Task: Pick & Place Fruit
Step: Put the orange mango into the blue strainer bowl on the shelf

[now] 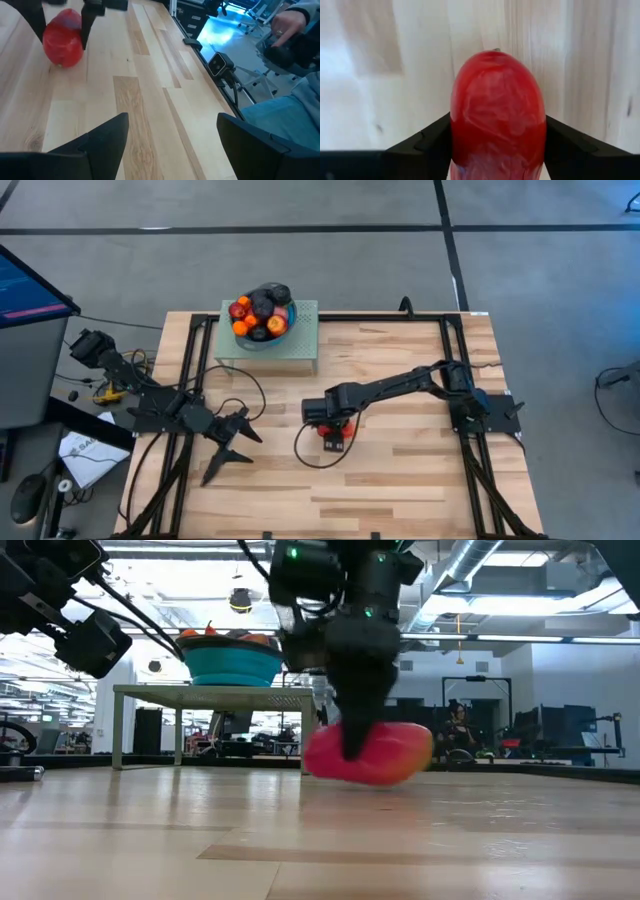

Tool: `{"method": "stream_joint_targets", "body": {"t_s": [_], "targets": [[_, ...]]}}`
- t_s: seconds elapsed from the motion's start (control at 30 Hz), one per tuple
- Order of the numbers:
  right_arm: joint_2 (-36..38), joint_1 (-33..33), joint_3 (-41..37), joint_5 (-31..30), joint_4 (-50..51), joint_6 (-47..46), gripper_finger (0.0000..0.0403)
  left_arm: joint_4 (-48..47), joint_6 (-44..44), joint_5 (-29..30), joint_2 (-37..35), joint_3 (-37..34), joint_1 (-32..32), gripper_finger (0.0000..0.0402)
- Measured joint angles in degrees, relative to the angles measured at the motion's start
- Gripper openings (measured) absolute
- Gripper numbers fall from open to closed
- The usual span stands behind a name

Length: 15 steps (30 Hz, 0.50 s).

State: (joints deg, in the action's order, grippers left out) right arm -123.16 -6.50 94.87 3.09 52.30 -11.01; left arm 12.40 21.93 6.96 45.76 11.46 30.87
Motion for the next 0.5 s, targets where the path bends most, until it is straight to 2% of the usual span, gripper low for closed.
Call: {"method": "stream_joint_targets", "body": {"t_s": [0.13, 0.23, 0.4, 0.5], "targets": [[2.79, 1.08, 0.0, 1.57, -5.18, -2.09, 0.0225, 0.0, 0.0, 0.02, 0.0, 0.0, 0.0, 0.0297], [5.97, 2.73, -0.02, 1.6, -10.81, -3.84, 0.0229, 0.07, 0.0, 0.16, 0.0, 0.0, 0.0, 0.0297], [11.92, 7.63, 1.61, 1.03, -26.46, -5.1, 0.0243, 2.55, -0.31, 0.72, 0.0, 0.0, -0.04, 0.0297], [13.01, 11.81, 4.64, 0.92, -35.05, -5.32, 0.0243, 5.04, -1.81, 3.2, 0.0, 0.0, -0.04, 0.0297]]}}
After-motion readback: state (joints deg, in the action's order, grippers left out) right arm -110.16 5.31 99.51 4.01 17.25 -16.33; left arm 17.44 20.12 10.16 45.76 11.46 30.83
